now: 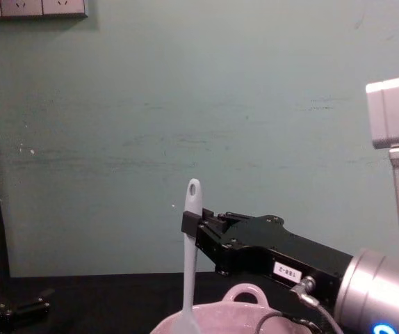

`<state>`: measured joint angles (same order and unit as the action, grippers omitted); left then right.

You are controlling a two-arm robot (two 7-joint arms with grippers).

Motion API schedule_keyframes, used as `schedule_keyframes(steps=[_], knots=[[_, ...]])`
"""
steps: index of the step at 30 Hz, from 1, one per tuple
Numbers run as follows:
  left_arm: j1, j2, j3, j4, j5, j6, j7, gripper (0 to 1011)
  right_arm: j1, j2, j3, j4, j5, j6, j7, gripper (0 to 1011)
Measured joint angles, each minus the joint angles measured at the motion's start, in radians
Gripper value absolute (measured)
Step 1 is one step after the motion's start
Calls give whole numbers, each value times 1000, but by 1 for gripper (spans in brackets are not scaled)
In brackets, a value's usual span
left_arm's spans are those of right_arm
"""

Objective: Use the one hand to pick up the spoon and stir the clear water in the bowl.

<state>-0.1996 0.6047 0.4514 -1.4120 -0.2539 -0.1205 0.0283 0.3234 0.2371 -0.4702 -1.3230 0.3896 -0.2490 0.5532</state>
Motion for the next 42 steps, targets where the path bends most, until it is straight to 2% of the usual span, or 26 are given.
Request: schedule_keyframes(steps=[5,11,17,23,29,33,39,40,42], knots=[[0,0,0,0,0,0,0,1011,26,-30,13,63,-37,-33,-54,117],[0,0,0,0,0,0,0,1011,28,-37,34,79,-94,-58,-112,117],[0,0,0,0,0,0,0,1011,7,-20,58,51,-133,-56,-141,117],[0,0,0,0,0,0,0,1011,-40,11,83,-25,-136,-1,-142,117],[0,0,0,0,0,0,0,1011,-91,38,112,-117,-87,48,-125,117],[0,0,0,0,0,0,0,1011,-113,55,134,-177,-26,110,-108,117],[0,0,0,0,0,0,0,1011,-131,85,187,-240,120,252,-98,117],[0,0,0,0,0,0,0,1011,-131,85,187,-240,120,252,-98,117],[0,0,0,0,0,0,0,1011,-134,94,206,-255,167,295,-98,117]])
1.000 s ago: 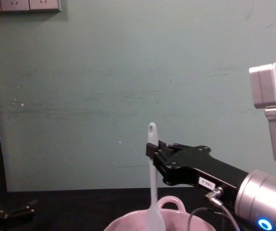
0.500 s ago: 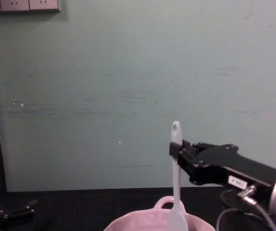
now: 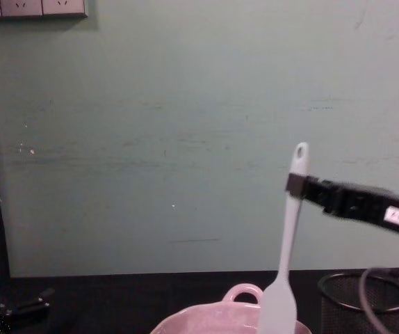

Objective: Use the one hand to pick up the spoon and stir the clear water in the bowl.

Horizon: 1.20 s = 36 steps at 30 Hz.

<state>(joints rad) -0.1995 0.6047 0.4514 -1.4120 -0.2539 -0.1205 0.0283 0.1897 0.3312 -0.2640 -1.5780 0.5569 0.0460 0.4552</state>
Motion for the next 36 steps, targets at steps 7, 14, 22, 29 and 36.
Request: schedule_keyframes(steps=[7,14,22,29,36], knots=[[0,0,0,0,0,0,0,1011,-13,24,65,-46,124,73,-1,117],[0,0,0,0,0,0,0,1011,-47,39,146,-99,225,90,-34,117],[0,0,0,0,0,0,0,1011,-60,66,200,-98,291,105,-67,117],[0,0,0,0,0,0,0,1011,-1,101,183,12,332,126,-11,117],[0,0,0,0,0,0,0,1011,39,110,147,105,333,115,17,117]])
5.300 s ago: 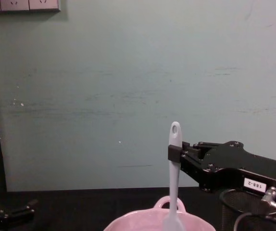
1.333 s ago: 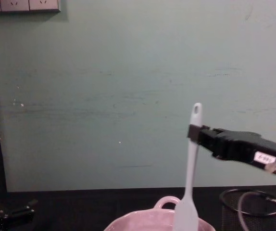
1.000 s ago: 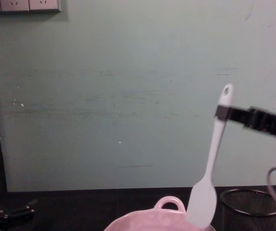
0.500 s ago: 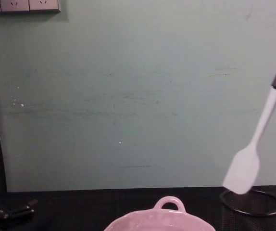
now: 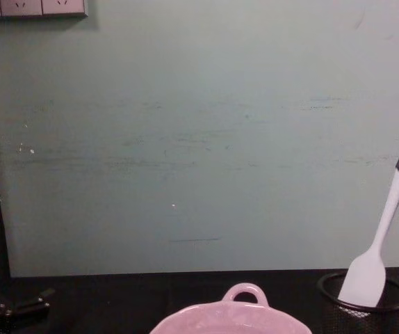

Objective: Use the one hand to pick up the spoon and stir the clear water in the bowl.

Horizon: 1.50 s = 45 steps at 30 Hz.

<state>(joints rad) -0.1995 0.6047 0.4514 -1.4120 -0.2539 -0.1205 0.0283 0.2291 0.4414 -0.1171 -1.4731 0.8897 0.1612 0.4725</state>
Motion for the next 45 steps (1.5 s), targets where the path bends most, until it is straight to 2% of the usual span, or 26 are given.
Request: schedule_keyframes(steps=[13,33,45], knots=[[0,0,0,0,0,0,0,1011,28,8,-49,86,17,-16,19,117],[0,0,0,0,0,0,0,1011,46,50,-117,118,51,13,25,117],[0,0,0,0,0,0,0,1011,61,60,-141,140,71,15,9,117]])
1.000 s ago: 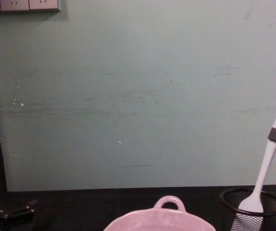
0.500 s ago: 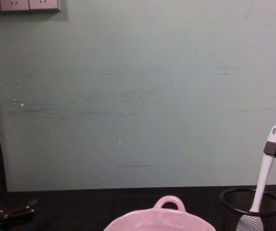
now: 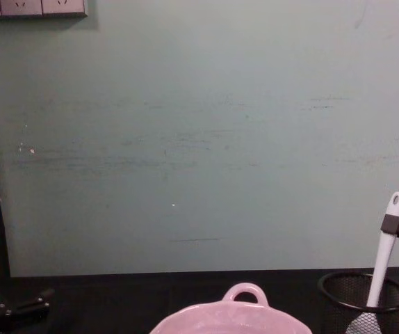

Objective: Use the one hand to pick up the spoon and stir the clear water in the bowl.

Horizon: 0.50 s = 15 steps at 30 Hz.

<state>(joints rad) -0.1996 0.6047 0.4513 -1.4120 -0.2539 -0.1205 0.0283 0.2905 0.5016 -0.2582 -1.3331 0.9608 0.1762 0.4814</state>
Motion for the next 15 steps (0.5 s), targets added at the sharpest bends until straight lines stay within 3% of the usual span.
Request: schedule_keyframes(steps=[10,15], knots=[[0,0,0,0,0,0,0,1011,-1,-1,2,-2,-1,0,1,139],[0,0,0,0,0,0,0,1011,-2,-1,3,-4,-2,0,2,281]])
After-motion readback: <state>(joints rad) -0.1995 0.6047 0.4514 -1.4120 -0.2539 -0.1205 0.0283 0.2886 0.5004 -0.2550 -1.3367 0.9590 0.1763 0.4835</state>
